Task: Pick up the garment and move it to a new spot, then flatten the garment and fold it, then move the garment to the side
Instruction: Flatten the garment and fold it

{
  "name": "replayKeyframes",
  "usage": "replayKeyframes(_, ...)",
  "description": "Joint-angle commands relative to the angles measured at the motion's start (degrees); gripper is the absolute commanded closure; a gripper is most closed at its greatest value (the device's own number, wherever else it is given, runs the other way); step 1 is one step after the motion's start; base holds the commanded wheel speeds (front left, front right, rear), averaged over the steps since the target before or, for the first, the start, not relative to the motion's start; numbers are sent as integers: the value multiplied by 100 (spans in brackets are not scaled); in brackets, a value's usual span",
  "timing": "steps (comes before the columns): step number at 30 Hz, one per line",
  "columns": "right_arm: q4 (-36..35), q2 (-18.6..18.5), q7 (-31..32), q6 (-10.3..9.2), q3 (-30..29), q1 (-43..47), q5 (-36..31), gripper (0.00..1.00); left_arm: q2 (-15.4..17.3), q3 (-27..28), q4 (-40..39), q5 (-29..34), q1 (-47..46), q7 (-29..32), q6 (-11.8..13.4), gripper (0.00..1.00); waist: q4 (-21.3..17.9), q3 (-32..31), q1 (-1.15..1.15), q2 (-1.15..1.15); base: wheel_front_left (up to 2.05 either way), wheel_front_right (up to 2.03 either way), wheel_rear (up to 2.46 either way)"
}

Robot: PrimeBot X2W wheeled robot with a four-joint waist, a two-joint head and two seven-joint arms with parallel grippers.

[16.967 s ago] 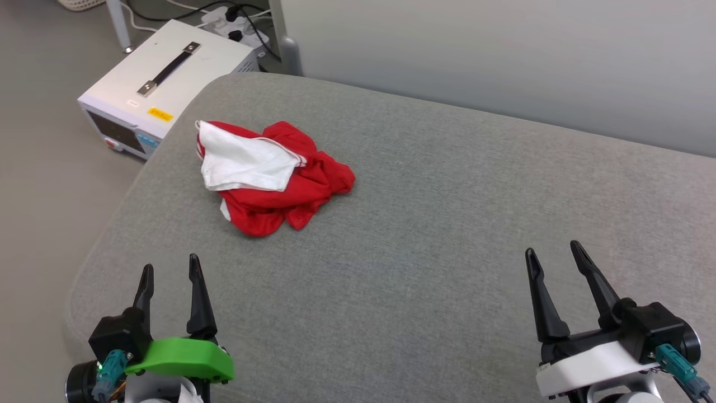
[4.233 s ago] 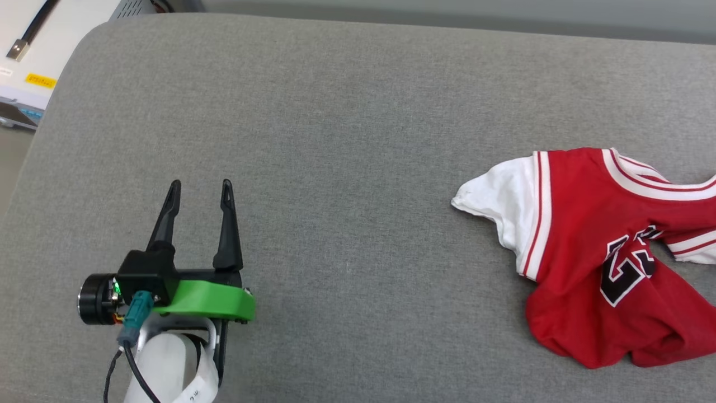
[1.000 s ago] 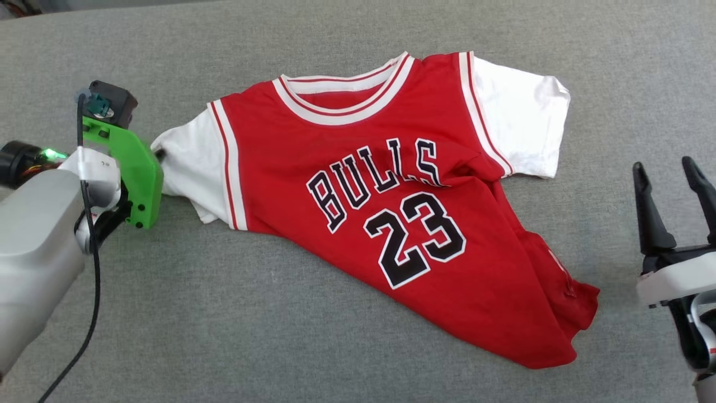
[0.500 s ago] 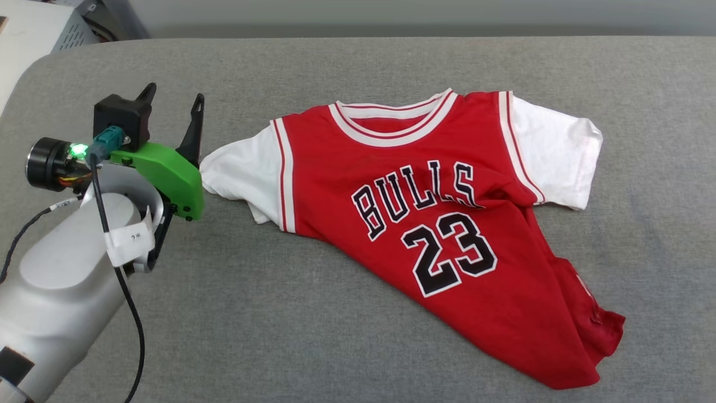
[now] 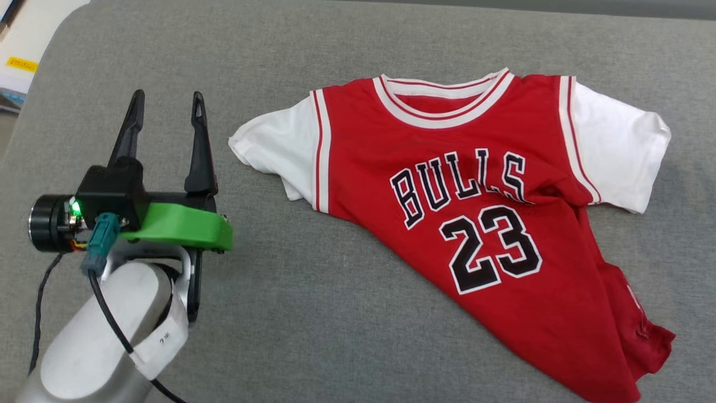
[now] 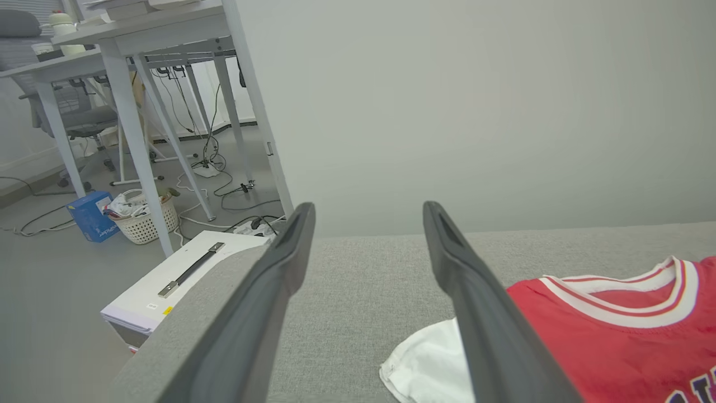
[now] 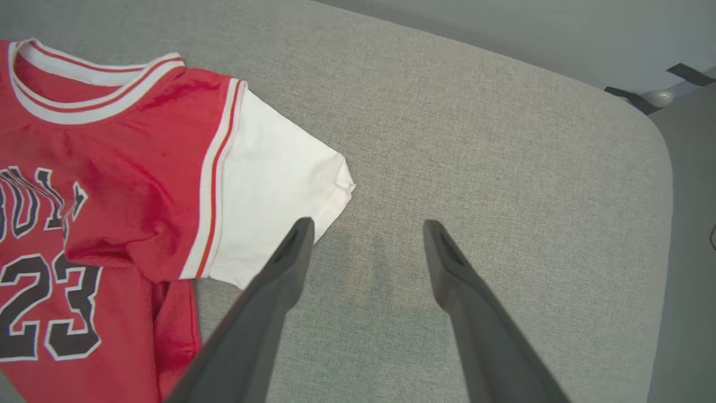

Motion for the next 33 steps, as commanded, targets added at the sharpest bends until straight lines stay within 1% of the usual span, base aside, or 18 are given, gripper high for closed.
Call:
replayKeyframes(1, 121, -4, 134, -5, 58, -175, 1, 0, -146, 179, -115, 170, 218, -32, 20, 0, 286, 342, 0, 0, 0, 0, 0)
replayKeyframes(4, 411, 41, 338, -5, 125, -421, -71, 0, -460, 479, -333, 474, 511, -32, -27, 0, 431, 558, 0, 0, 0, 0, 0)
replayKeyframes(6, 587, 91, 369, -5, 169, -586, -167, 0, -644, 652, -394, 631, 641, -32, -131, 0, 519, 704, 0, 0, 0, 0, 0)
replayKeyframes(13, 1213, 356, 209, -5, 345, -824, -311, 0, -1202, 1156, -257, 1032, 680, -32, -713, 0, 770, 1121, 0, 0, 0, 0, 0)
replayKeyframes(16, 1386, 379, 131, -5, 610, -677, -361, 0, -1372, 1344, -135, 1187, 653, -32, -924, 0, 787, 1188, 0, 0, 0, 0, 0)
replayKeyframes(20, 1535, 402, 41, -5, 861, -423, -168, 0, -1565, 1616, -1, 1415, 627, -32, -1177, 0, 736, 1180, 0, 0, 0, 0, 0)
replayKeyframes(21, 1539, 396, -29, -5, 882, -400, -131, 36, -1581, 1661, 51, 1453, 625, -32, -1245, 0, 713, 1155, 0, 0, 0, 0, 0)
replayKeyframes(22, 1504, 384, -154, -5, 911, -389, -87, 100, -1602, 1729, 99, 1503, 614, -32, -1313, 0, 680, 1121, 0, 0, 0, 0, 0)
replayKeyframes(25, 1402, 318, -591, -5, 912, -432, -5, 100, -1623, 1898, 213, 1632, 584, -32, -1479, 0, 573, 992, 0, 0, 0, 0, 0)
replayKeyframes(28, 1250, 228, -1121, -5, 891, -515, 53, 100, -1552, 2062, 355, 1747, 494, -32, -1718, 0, 428, 807, 0, 0, 0, 0, 0)
replayKeyframes(33, 877, -57, -1647, -5, 955, -506, 249, 100, -1268, 2267, 684, 1857, 219, -32, -2046, 0, 168, 498, 0, 0, 0, 0, 0)
